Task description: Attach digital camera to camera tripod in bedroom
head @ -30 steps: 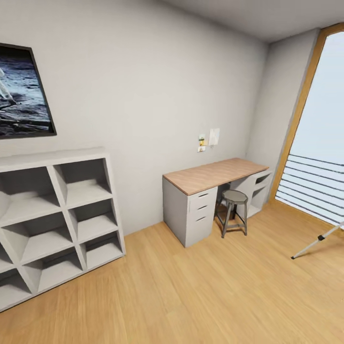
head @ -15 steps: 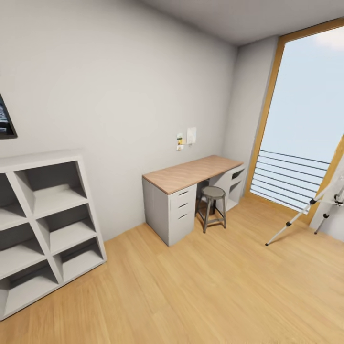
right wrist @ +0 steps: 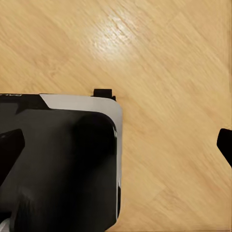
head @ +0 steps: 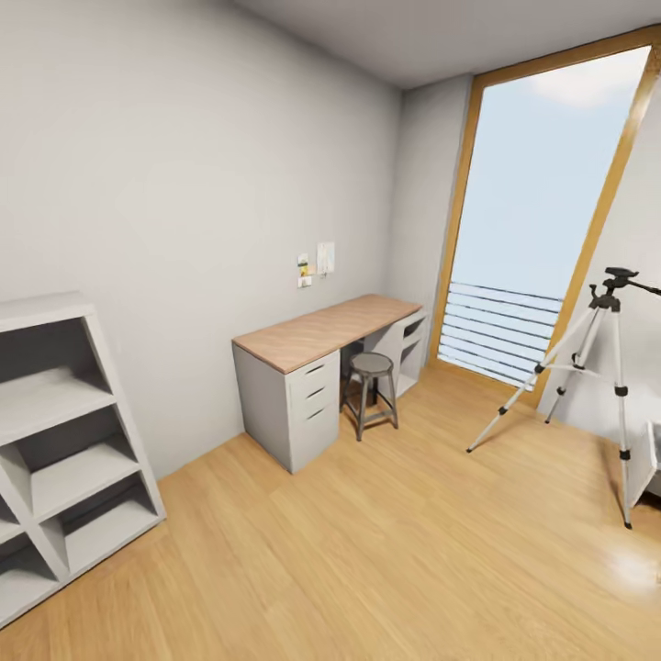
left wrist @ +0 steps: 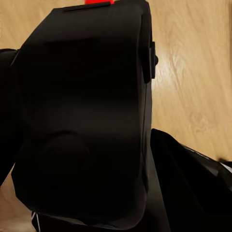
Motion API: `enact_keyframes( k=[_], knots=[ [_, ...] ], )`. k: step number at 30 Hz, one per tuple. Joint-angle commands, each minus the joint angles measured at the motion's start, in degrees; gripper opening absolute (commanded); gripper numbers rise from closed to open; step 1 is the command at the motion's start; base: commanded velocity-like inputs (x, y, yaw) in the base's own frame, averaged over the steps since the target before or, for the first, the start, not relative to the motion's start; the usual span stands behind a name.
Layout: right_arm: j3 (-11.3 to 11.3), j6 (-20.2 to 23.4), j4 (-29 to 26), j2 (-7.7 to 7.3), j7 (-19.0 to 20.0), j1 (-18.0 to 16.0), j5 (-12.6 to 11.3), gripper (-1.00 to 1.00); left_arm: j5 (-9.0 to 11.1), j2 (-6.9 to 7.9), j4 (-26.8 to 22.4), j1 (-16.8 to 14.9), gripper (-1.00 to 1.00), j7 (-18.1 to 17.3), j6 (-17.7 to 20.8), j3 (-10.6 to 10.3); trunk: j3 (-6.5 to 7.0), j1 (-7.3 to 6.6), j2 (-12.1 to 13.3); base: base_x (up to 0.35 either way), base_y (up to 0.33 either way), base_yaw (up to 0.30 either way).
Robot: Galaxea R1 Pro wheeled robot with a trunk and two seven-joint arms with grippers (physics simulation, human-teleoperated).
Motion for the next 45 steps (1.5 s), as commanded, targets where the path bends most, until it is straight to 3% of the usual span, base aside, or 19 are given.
enact_keyframes(
  k=[1,11,45],
  knots=[
    [-0.49,-0.39,0.19,-0.04,0.11,-0.10,0.40,1.00,0.35,-0.03,0.00,-0.03,-1.00,0.42,-0.15,-0.51,-0.11,0.01,-0.08,0.000,0.000,-0.296],
    [-0.50,-0.46,0.19,-0.17,0.12,-0.10,0.32,1.00,0.02,-0.37,0.00,-0.03,-1.00,1.78,0.05,-0.69,-0.18,0.01,-0.08,0.069,-0.025,-0.296],
    [-0.50,-0.30,0.19,-0.01,0.40,-0.08,0.00,1.00,-0.25,-0.54,0.00,-0.03,-1.00,1.87,0.37,-0.77,-0.18,0.01,-0.08,0.279,-0.143,-0.298]
  ],
)
